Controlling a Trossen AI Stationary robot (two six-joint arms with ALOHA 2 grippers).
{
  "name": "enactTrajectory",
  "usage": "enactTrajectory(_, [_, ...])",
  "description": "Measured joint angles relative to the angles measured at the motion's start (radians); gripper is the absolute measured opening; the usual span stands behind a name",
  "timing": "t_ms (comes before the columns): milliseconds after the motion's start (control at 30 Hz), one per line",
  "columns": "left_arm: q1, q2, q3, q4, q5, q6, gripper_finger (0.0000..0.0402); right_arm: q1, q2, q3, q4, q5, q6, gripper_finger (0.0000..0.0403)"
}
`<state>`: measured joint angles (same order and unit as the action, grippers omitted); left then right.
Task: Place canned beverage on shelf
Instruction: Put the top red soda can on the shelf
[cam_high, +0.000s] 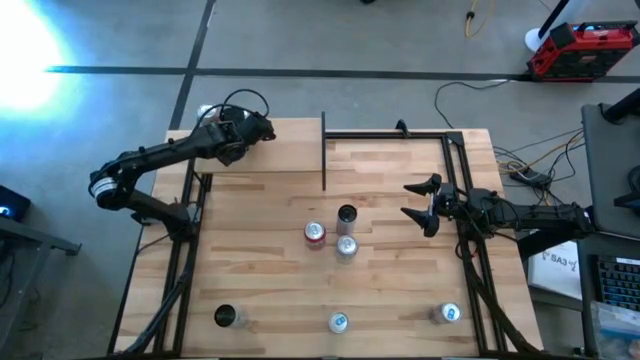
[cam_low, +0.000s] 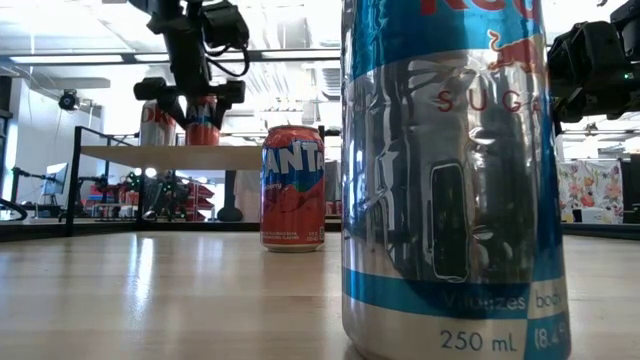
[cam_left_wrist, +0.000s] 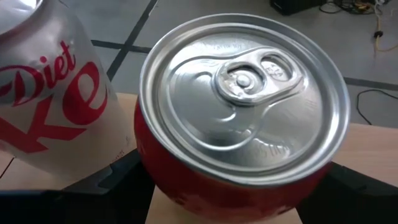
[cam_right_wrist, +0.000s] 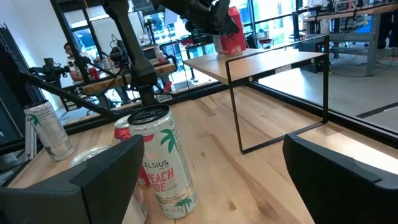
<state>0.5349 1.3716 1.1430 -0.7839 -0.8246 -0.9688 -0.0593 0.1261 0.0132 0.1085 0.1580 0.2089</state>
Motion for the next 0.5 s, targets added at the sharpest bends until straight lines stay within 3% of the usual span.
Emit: enactTrajectory(500, [0.048, 0.000, -0.004, 0.045, 0.006, 0.044, 0.0288, 0.000, 0.000, 0.000, 0.000, 0.000, 0.000, 0.0368])
